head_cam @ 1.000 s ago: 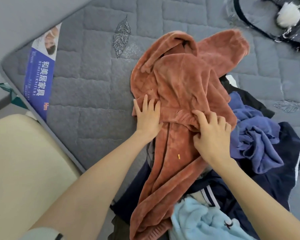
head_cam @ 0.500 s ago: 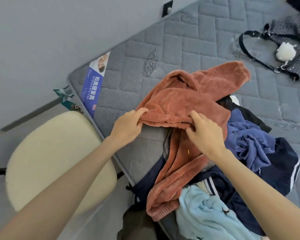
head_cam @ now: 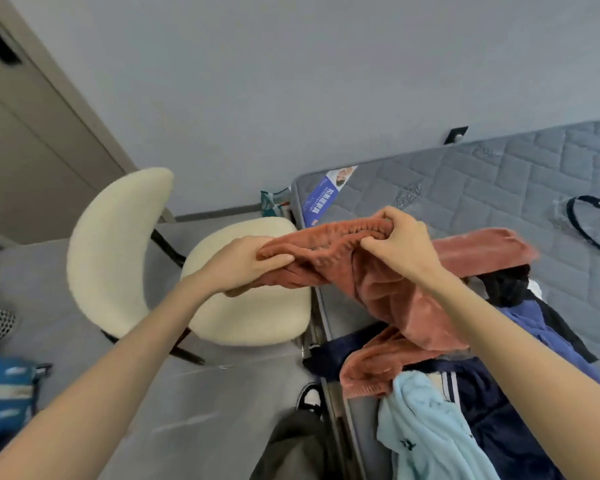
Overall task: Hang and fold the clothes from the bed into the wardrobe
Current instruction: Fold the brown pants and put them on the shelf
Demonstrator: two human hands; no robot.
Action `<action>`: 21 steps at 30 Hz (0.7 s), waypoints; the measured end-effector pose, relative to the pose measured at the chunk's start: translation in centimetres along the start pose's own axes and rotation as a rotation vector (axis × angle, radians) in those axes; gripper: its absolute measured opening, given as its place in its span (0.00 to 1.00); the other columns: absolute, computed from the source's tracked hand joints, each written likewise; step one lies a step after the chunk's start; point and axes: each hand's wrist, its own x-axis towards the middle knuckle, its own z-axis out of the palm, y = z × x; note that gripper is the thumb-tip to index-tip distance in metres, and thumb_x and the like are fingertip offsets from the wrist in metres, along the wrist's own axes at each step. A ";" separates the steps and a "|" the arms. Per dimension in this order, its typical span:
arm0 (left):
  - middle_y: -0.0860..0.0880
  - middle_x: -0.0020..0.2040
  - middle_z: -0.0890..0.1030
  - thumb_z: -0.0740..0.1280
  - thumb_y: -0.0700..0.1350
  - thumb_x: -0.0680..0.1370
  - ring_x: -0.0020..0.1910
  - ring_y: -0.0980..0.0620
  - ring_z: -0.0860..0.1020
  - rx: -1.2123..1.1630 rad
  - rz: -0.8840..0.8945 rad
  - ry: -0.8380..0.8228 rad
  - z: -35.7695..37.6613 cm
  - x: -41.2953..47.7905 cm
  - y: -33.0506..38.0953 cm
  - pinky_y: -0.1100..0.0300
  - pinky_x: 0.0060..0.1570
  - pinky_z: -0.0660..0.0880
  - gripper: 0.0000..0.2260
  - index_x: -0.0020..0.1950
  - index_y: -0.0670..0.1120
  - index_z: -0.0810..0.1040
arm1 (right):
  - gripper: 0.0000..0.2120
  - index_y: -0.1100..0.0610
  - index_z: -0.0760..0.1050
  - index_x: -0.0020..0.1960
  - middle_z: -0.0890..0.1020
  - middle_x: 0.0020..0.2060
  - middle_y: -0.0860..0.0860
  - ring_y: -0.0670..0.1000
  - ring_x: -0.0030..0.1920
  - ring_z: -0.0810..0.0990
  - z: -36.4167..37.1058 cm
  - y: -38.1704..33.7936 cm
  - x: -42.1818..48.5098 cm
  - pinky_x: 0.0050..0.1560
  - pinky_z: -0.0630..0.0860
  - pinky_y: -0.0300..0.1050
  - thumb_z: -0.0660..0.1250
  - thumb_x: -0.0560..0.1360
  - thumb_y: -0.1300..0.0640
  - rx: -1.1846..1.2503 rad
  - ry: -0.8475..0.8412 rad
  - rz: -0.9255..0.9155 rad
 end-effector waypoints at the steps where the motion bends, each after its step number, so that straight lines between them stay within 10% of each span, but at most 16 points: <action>1: 0.58 0.47 0.83 0.63 0.60 0.77 0.48 0.57 0.79 0.004 -0.018 0.026 -0.7 -2.5 0.3 0.56 0.51 0.75 0.10 0.50 0.58 0.81 | 0.08 0.52 0.75 0.42 0.82 0.36 0.47 0.52 0.43 0.80 -0.1 -1.5 -1.0 0.46 0.76 0.48 0.71 0.65 0.52 0.007 -0.012 -0.033; 14: 0.52 0.44 0.83 0.58 0.64 0.78 0.45 0.51 0.79 0.101 -0.472 0.457 -9.3 -36.3 0.9 0.56 0.45 0.73 0.19 0.42 0.53 0.81 | 0.10 0.52 0.78 0.46 0.82 0.37 0.49 0.52 0.41 0.79 3.5 -25.5 -15.2 0.43 0.74 0.44 0.71 0.65 0.55 0.050 -0.260 -0.594; 21: 0.54 0.38 0.83 0.61 0.64 0.76 0.38 0.57 0.80 -0.046 -0.600 0.669 -13.5 -51.3 1.6 0.61 0.42 0.74 0.23 0.42 0.45 0.82 | 0.09 0.49 0.71 0.29 0.73 0.23 0.43 0.43 0.30 0.71 5.8 -37.7 -23.0 0.32 0.69 0.47 0.69 0.62 0.49 0.092 -0.375 -0.795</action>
